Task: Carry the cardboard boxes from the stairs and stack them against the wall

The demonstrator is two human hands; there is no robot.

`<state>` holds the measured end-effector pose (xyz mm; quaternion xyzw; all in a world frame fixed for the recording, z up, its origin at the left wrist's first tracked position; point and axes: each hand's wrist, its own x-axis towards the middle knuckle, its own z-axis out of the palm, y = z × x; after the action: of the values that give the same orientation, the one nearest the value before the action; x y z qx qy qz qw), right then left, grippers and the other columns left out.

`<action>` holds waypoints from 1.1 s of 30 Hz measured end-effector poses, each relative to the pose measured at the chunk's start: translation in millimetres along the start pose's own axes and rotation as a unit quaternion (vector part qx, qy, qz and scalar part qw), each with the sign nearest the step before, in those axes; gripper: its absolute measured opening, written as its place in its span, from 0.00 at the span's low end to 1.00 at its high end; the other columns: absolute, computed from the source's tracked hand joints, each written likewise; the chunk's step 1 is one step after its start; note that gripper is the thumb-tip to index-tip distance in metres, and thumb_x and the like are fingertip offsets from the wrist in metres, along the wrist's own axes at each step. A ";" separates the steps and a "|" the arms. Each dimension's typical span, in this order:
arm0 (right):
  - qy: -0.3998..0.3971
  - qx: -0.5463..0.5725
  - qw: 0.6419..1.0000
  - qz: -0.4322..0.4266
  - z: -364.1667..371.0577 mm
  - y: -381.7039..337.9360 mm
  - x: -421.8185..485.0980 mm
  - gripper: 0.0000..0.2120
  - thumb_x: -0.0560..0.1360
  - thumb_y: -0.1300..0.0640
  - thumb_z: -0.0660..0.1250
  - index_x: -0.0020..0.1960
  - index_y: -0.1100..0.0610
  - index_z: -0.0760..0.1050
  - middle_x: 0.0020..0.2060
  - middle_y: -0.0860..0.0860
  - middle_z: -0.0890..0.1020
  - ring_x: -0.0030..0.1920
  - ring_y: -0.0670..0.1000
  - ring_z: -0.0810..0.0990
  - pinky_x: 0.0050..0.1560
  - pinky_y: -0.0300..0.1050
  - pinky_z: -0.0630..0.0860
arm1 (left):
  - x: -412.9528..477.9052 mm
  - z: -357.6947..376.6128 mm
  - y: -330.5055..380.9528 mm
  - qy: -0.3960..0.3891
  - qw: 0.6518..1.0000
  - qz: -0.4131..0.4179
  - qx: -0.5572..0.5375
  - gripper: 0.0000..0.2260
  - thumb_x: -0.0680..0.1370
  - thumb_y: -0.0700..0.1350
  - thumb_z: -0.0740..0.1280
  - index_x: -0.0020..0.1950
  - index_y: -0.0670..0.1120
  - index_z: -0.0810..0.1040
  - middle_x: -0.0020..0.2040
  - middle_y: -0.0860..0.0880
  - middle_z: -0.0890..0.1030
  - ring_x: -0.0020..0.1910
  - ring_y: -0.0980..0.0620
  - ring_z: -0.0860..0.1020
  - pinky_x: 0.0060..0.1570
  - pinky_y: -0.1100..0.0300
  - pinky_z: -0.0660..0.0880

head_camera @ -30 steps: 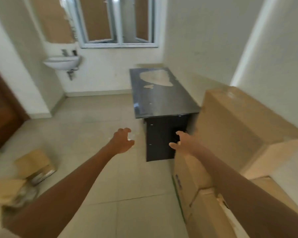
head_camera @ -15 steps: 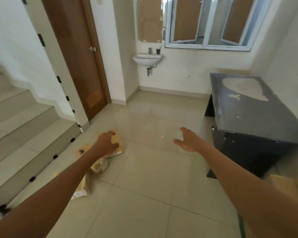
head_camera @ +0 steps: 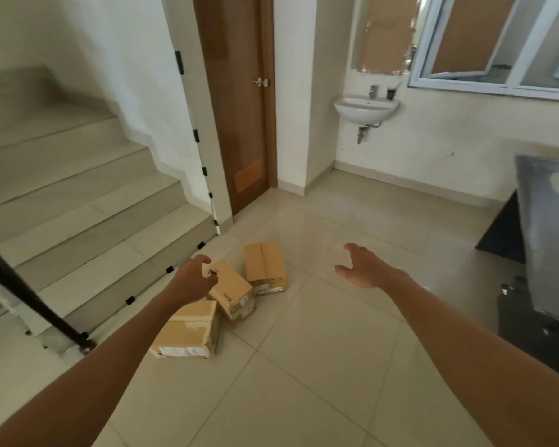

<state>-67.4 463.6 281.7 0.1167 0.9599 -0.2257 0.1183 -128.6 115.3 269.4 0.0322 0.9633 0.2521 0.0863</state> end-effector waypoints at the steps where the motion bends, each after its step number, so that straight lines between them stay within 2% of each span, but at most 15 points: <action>1: -0.006 -0.002 1.000 -0.009 -2.2 -1.9 14.9 0.36 0.77 0.41 0.61 0.78 0.55 0.51 0.76 0.55 0.59 0.74 0.57 0.63 0.70 0.60 0.64 | 9.0 -1.1 -2.5 0.006 1.000 -0.006 0.000 0.23 0.77 0.45 0.67 0.70 0.42 0.68 0.67 0.41 0.72 0.65 0.43 0.72 0.61 0.52 0.69; 5: -0.036 -0.014 0.999 -0.038 -15.2 -6.7 70.2 0.36 0.78 0.41 0.61 0.78 0.56 0.51 0.74 0.57 0.62 0.72 0.58 0.65 0.68 0.57 0.67 | 43.0 -6.2 -3.5 0.034 0.998 -0.043 -0.003 0.21 0.76 0.45 0.68 0.67 0.42 0.71 0.67 0.41 0.73 0.66 0.42 0.70 0.64 0.48 0.69; 10: -0.066 -0.032 0.995 -0.072 -26.3 -20.4 126.8 0.34 0.79 0.42 0.60 0.77 0.57 0.52 0.74 0.57 0.63 0.72 0.58 0.65 0.67 0.56 0.67 | 60.8 -10.6 -3.9 0.058 0.994 -0.089 -0.010 0.19 0.77 0.44 0.67 0.66 0.41 0.72 0.67 0.40 0.72 0.67 0.42 0.69 0.65 0.50 0.67; 16: -0.120 -0.034 0.986 -0.112 -4.3 -61.3 170.1 0.34 0.79 0.42 0.60 0.77 0.57 0.54 0.72 0.58 0.65 0.71 0.58 0.67 0.66 0.54 0.67 | 59.0 -26.0 -38.8 0.076 0.984 -0.162 -0.015 0.18 0.77 0.44 0.67 0.66 0.41 0.72 0.67 0.41 0.73 0.66 0.43 0.69 0.64 0.52 0.67; 24: -0.168 -0.070 0.967 -0.179 44.1 -149.1 214.2 0.35 0.78 0.42 0.61 0.77 0.58 0.53 0.72 0.59 0.67 0.69 0.59 0.69 0.66 0.56 0.69 | 66.9 -55.8 -112.6 0.098 0.968 -0.230 -0.028 0.17 0.76 0.43 0.68 0.64 0.41 0.74 0.64 0.41 0.75 0.58 0.42 0.77 0.60 0.51 0.72; 30: -0.197 -0.102 0.955 -0.196 79.8 -229.1 246.9 0.30 0.80 0.45 0.60 0.76 0.58 0.56 0.72 0.57 0.67 0.69 0.58 0.69 0.65 0.52 0.70 | 97.4 -80.3 -179.6 0.090 0.963 -0.249 -0.058 0.17 0.77 0.44 0.66 0.66 0.42 0.73 0.63 0.41 0.76 0.60 0.43 0.75 0.61 0.51 0.73; 33: -0.205 -0.095 0.953 -0.202 95.6 -272.6 259.2 0.32 0.80 0.45 0.60 0.77 0.57 0.54 0.74 0.57 0.64 0.71 0.58 0.66 0.67 0.53 0.68 | 117.5 -89.4 -211.6 0.065 0.962 -0.254 -0.074 0.17 0.77 0.44 0.66 0.65 0.42 0.73 0.62 0.41 0.77 0.61 0.44 0.75 0.61 0.53 0.71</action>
<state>-371.2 226.4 236.7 -0.1407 0.9356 -0.1713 0.2747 -264.3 -99.5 224.5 -0.2361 0.9222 0.2937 0.0868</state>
